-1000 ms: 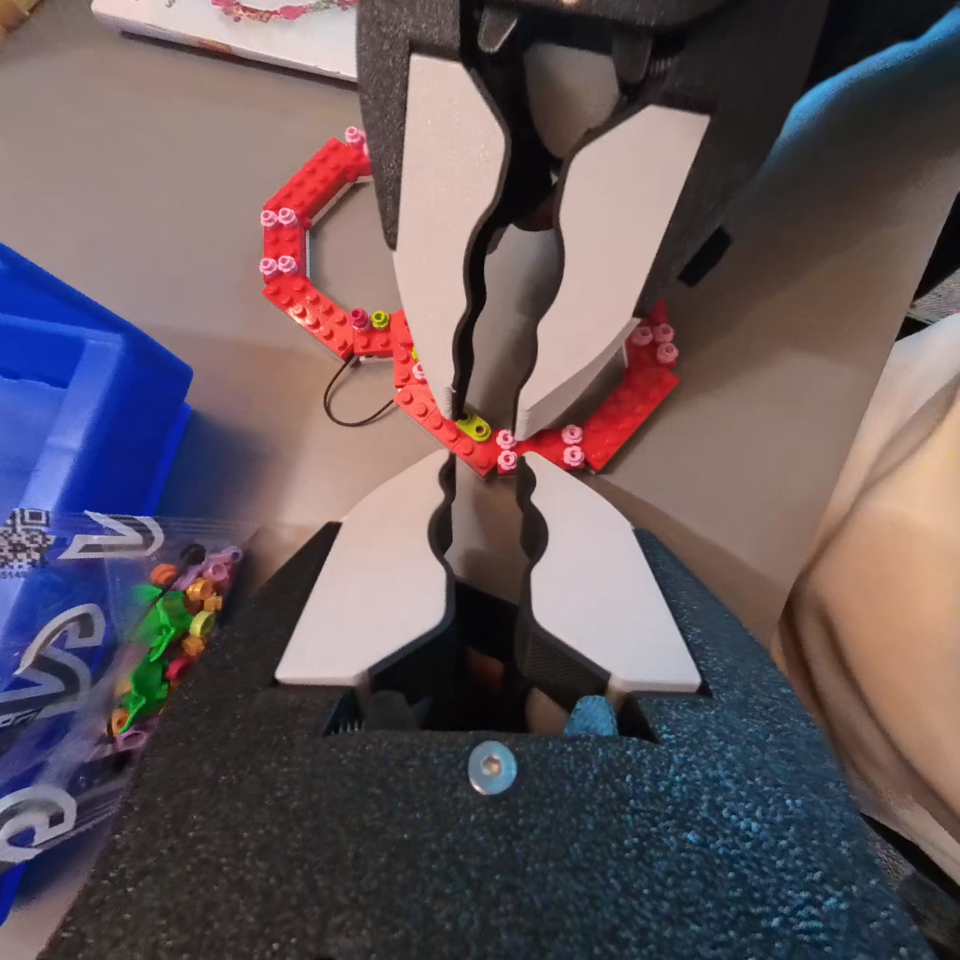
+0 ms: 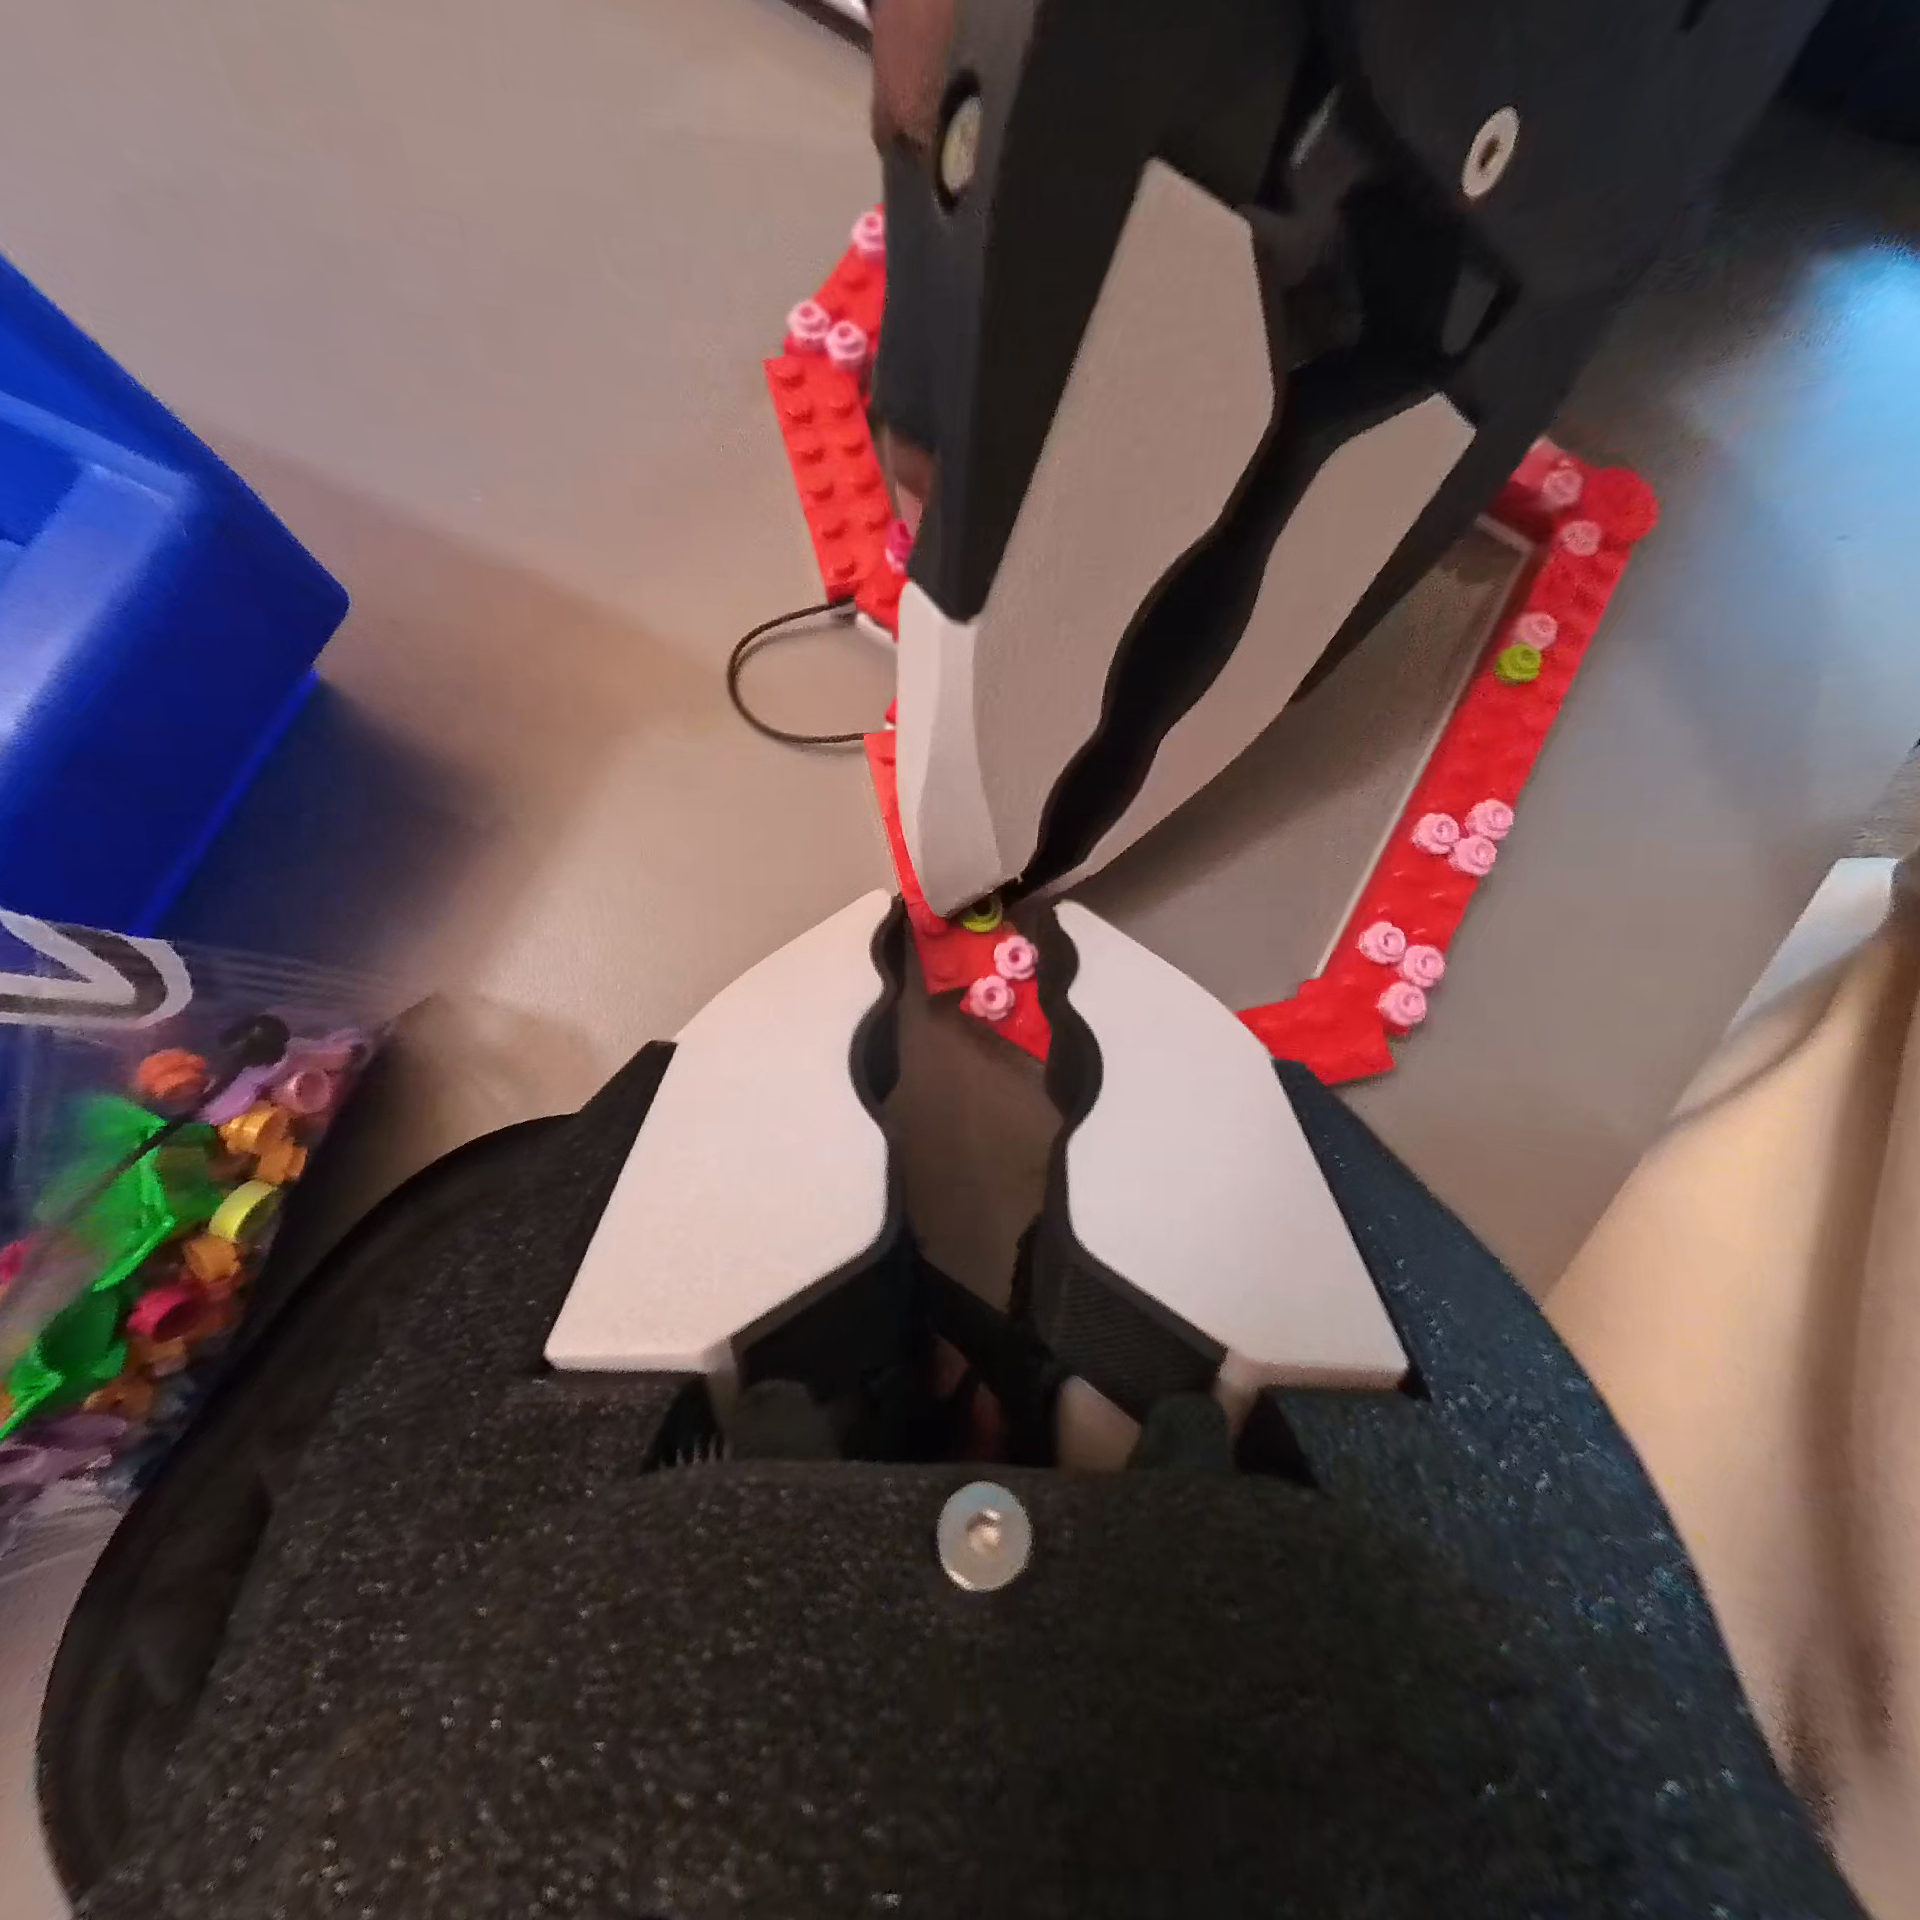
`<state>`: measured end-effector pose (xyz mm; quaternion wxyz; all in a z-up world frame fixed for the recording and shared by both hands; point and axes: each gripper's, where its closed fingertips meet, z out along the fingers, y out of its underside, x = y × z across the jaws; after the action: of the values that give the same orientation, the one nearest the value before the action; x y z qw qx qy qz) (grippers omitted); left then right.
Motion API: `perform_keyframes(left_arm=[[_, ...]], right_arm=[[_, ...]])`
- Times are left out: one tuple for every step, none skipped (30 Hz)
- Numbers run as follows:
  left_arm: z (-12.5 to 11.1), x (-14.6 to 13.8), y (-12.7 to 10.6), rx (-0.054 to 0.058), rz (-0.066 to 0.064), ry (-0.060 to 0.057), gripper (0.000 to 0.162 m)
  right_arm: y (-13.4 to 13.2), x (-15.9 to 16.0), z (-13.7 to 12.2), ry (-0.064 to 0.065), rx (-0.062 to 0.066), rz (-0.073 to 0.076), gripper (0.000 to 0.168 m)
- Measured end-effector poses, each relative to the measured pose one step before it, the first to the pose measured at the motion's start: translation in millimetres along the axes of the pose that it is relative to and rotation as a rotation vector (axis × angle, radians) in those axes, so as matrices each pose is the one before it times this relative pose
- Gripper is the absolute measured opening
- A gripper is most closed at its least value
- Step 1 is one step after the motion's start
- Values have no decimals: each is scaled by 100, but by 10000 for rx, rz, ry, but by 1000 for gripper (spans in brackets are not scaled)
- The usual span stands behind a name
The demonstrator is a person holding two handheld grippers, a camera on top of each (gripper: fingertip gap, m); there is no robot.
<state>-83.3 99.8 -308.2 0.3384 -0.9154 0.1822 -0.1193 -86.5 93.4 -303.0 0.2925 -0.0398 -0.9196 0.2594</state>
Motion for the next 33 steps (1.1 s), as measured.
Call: perform_keyframes(left_arm=[[29,-18,13,-3,48,-65,25],[15,-28,20,1,20,-54,25],[23,-21,11,4,44,-49,24],[42,-14,33,-27,32,-43,24],[41,-18,15,-22,26,-40,24],[31,-32,0,0,23,-46,24],[4,-13,30,-7,2,-12,24],[4,7,2,0,45,-29,24],[14,27,-11,9,62,-28,24],[6,22,3,15,18,4,24],[9,1,6,9,38,-33,24],[15,-76,-6,23,65,-121,24],[7,-84,-1,23,43,-126,24],[14,-34,-3,9,77,-94,24],[10,4,-13,5,45,-45,24],[18,-18,33,-17,10,-30,24],[-21,-36,33,12,-37,10,23],[-11,124,11,2,29,105,23],[-3,102,-6,-11,19,96,22],[-9,36,-7,-3,-69,92,22],[6,8,-8,-4,-38,33,22],[-3,15,-10,2,30,-14,22],[-8,-6,-1,-9,17,-10,22],[-1,5,2,-1,11,-8,22],[-1,6,-3,11,20,-15,22],[-9,15,5,13,41,-27,22],[1,1,7,13,8,-11,22],[56,-19,-46,-3,14,-5,22],[-6,4,7,0,2,1,22],[-1,-10,0,3,1,-1,22],[1,8,-1,2,12,-5,22],[-4,-1,4,2,8,1,22],[3,-3,-3,0,17,0,22]], right_arm=[[-19,36,16,170,130,299,9],[-13,19,3,175,115,238,9],[-6,33,-4,183,135,255,9],[-7,25,-11,187,156,320,8],[-10,32,-22,176,178,366,8],[3,30,-23,192,121,179,8],[35,32,-8,198,-71,-106,8],[-13,-3,9,139,-27,-77,8],[0,-5,-17,59,-16,-10,8],[-10,-3,-23,36,5,-29,8],[-23,-4,-10,24,21,-34,8],[-3,36,1,-34,1,96,8],[23,84,16,-26,-13,125,8],[-11,48,-10,-33,6,117,8],[-45,20,-35,-92,25,173,8],[-141,60,-89,-129,115,285,7],[-986,560,-541,38,747,686,0],[-2543,1965,-1587,368,1839,1624,0],[-1107,1467,-1014,-142,454,1241,0],[1288,430,-301,-183,-1246,-527,0],[1384,-379,201,-2,-1132,-1336,0],[616,-1211,480,-460,-586,-718,1],[434,-960,548,-537,-503,-2,2],[82,-600,443,-371,-205,-26,2],[-251,-122,286,1,77,-212,3],[-191,78,223,130,57,-270,4],[199,-77,357,-7,-201,-172,11],[226,-236,427,-102,-242,-78,13],[180,-178,360,-56,-88,-106,13],[181,-39,257,44,-69,-127,12],[181,-111,140,-38,-93,-130,11],[-2,-54,9,-14,18,-26,9],[11,4,3,6,46,120,9]])
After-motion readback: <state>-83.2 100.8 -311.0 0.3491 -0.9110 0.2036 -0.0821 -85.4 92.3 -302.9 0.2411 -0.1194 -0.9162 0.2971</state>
